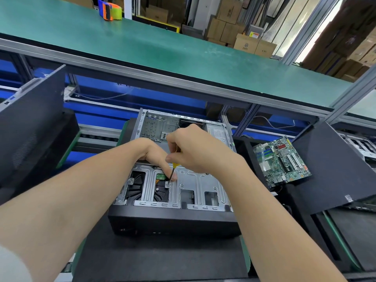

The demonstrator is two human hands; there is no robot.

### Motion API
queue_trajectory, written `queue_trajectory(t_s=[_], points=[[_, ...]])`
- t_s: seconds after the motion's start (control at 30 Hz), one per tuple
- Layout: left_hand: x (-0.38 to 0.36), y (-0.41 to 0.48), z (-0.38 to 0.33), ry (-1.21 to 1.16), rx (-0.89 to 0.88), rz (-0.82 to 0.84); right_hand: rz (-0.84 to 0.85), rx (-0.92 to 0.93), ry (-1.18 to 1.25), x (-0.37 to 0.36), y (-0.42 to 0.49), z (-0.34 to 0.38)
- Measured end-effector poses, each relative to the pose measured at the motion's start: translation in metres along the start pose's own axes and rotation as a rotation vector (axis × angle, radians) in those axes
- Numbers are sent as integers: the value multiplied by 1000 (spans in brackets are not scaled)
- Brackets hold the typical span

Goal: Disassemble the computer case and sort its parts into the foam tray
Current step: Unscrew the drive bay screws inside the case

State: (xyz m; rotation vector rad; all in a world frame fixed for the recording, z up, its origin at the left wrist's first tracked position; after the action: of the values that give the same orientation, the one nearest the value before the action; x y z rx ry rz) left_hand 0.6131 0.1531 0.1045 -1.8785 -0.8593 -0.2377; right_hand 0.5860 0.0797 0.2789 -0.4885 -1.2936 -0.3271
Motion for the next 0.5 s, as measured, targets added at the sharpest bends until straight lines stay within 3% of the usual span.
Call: queue_trajectory(t_s=[0.3,0.5], points=[[4,7,0,-47,-50,-39,66,196,-79,6,-4,15],[11,5,8,7,33,-88,97,263,-83,-6,-5,20]])
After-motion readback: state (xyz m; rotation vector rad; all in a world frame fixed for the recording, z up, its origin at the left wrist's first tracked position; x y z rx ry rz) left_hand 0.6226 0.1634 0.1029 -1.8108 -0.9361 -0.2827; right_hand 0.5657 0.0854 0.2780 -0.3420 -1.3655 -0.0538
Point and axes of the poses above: each hand's wrist, its own y-axis towards the middle knuckle, its own x-axis out of the back of the hand, z = x × y, the point moved 9 cm from there along y, towards the middle knuckle, and after that the axes turned 3 degrees about y, right-handed, at the moved point
